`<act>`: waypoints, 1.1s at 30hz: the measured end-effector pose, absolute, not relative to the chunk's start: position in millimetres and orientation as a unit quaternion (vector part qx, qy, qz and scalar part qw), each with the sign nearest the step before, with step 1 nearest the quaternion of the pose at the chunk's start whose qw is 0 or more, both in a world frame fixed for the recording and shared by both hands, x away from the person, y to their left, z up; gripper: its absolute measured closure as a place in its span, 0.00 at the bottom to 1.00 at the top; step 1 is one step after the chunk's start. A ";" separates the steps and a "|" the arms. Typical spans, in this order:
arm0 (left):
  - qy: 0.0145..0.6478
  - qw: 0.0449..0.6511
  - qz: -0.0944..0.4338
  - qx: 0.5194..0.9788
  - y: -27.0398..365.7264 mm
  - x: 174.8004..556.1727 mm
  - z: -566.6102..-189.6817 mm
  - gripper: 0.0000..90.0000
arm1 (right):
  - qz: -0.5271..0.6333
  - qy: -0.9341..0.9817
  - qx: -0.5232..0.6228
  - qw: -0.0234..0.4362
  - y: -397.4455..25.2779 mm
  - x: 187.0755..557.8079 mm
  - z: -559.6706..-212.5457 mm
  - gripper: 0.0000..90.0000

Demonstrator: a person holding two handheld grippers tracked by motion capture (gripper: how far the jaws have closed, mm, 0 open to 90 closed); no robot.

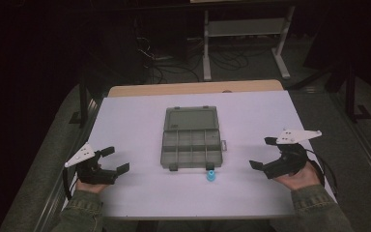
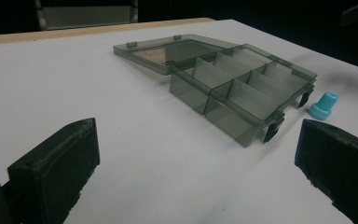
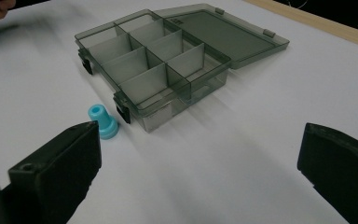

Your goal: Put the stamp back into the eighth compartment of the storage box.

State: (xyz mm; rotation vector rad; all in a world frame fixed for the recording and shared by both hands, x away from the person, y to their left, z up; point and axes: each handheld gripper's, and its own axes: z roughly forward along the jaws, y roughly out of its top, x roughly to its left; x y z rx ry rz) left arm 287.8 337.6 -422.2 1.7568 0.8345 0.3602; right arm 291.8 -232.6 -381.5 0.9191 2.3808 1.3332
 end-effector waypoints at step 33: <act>0.349 0.550 0.153 0.743 337.5 287.9 -422.2 0.00 | 0.435 0.857 0.262 0.092 -190.4 291.9 -378.2 0.00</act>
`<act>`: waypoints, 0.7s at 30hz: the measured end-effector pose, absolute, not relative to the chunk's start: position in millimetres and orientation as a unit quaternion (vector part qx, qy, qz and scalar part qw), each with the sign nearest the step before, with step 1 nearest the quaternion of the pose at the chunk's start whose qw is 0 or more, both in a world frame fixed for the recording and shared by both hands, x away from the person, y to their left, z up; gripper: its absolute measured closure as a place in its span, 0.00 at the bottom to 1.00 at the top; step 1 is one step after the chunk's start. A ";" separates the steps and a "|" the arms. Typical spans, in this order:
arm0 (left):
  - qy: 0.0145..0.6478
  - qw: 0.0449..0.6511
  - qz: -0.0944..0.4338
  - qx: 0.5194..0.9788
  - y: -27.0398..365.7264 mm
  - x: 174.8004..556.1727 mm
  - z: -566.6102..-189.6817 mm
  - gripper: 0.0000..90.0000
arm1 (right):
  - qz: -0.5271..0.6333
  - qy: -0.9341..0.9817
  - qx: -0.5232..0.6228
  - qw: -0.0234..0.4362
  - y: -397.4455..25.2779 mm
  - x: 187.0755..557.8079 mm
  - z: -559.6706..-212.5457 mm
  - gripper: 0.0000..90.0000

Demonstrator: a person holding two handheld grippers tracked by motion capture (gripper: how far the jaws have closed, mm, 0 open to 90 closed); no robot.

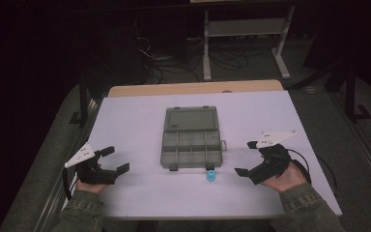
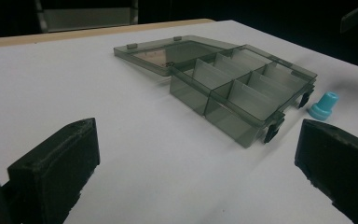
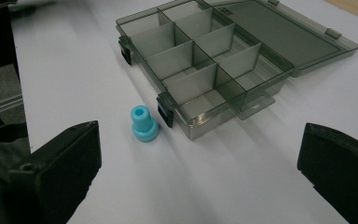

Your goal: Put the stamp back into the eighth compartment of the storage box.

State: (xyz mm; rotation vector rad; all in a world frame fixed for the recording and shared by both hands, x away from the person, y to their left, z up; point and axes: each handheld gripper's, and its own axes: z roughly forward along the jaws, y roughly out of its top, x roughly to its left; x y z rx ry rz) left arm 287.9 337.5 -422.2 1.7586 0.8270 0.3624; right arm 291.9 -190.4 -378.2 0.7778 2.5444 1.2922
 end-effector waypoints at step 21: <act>0.350 0.548 0.152 0.744 337.2 288.0 -422.4 0.00 | 0.421 0.873 0.235 0.073 -170.4 291.6 -378.8 0.00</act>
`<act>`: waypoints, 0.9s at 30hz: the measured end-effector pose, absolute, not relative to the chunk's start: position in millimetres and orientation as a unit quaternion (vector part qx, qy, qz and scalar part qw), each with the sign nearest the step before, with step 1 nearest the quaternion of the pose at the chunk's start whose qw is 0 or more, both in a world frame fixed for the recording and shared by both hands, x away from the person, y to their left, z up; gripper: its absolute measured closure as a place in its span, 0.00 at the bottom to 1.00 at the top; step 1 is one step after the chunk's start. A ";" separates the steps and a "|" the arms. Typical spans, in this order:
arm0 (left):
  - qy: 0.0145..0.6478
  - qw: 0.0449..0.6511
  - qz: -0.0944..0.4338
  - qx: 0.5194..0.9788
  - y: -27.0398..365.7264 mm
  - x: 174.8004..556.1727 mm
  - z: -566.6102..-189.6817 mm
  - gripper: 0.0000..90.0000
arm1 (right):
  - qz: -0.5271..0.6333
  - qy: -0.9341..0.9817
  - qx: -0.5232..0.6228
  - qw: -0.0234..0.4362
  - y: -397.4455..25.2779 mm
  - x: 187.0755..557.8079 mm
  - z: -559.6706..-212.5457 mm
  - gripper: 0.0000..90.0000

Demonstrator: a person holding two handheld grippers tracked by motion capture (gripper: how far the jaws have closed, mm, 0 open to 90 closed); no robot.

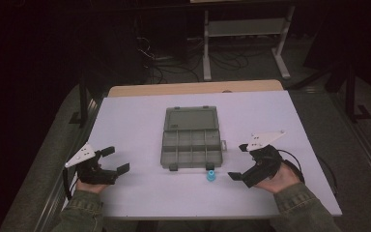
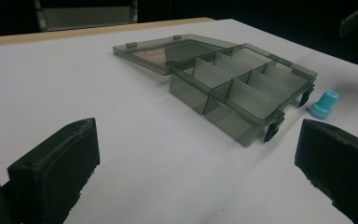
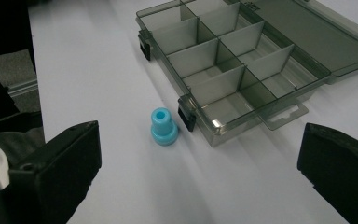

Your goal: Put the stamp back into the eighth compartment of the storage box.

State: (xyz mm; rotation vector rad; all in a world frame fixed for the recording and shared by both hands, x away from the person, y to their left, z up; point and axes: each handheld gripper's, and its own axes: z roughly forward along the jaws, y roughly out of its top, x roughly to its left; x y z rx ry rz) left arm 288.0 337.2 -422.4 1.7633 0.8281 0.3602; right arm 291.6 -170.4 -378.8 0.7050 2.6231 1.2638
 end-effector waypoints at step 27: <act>0.348 0.547 0.150 0.746 336.5 288.4 -423.1 0.00 | 0.407 0.889 0.203 0.047 -146.7 291.2 -381.5 0.00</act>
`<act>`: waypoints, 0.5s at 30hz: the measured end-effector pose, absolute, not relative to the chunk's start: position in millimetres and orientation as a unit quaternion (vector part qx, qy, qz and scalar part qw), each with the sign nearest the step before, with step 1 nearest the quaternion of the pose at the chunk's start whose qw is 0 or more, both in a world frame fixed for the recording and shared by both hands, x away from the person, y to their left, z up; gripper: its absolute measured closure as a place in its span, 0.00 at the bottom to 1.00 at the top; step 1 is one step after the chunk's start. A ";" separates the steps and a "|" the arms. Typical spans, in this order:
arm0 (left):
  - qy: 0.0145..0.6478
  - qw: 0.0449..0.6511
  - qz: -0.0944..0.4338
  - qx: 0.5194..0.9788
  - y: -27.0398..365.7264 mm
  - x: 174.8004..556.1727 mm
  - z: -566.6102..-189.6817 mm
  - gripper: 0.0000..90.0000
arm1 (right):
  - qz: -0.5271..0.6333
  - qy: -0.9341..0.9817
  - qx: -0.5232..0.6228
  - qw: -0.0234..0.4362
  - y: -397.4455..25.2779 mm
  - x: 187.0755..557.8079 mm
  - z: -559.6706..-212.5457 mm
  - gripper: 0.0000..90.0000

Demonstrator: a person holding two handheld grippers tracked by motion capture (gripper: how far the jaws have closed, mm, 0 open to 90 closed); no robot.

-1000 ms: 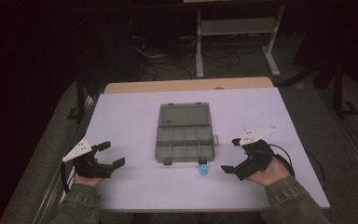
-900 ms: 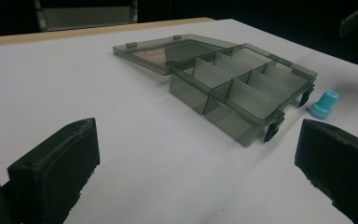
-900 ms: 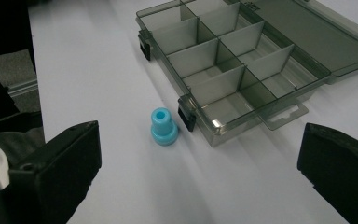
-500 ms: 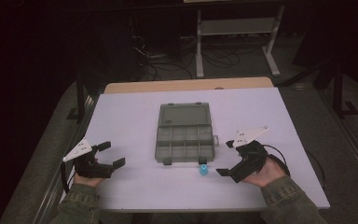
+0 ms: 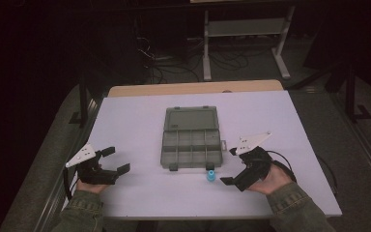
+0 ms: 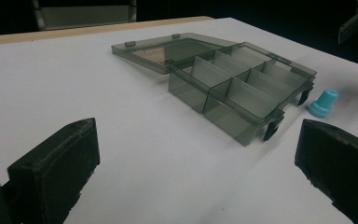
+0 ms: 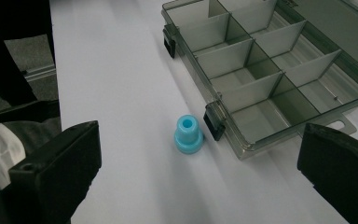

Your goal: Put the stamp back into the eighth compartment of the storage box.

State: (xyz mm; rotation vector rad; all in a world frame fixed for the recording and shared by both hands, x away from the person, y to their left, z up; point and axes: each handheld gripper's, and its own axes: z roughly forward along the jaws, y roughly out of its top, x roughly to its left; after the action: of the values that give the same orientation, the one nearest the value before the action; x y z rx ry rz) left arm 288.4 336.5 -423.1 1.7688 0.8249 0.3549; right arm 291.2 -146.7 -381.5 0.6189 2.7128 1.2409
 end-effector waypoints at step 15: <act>0.345 0.547 0.148 0.749 335.9 288.7 -423.4 0.00 | 0.394 0.900 0.181 0.034 -133.0 291.3 -386.9 0.00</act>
State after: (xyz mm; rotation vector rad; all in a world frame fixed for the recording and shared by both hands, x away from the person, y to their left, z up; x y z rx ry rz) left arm 288.7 335.9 -423.4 1.7743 0.8178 0.3508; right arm 291.3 -133.0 -386.9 0.5572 2.7687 1.2112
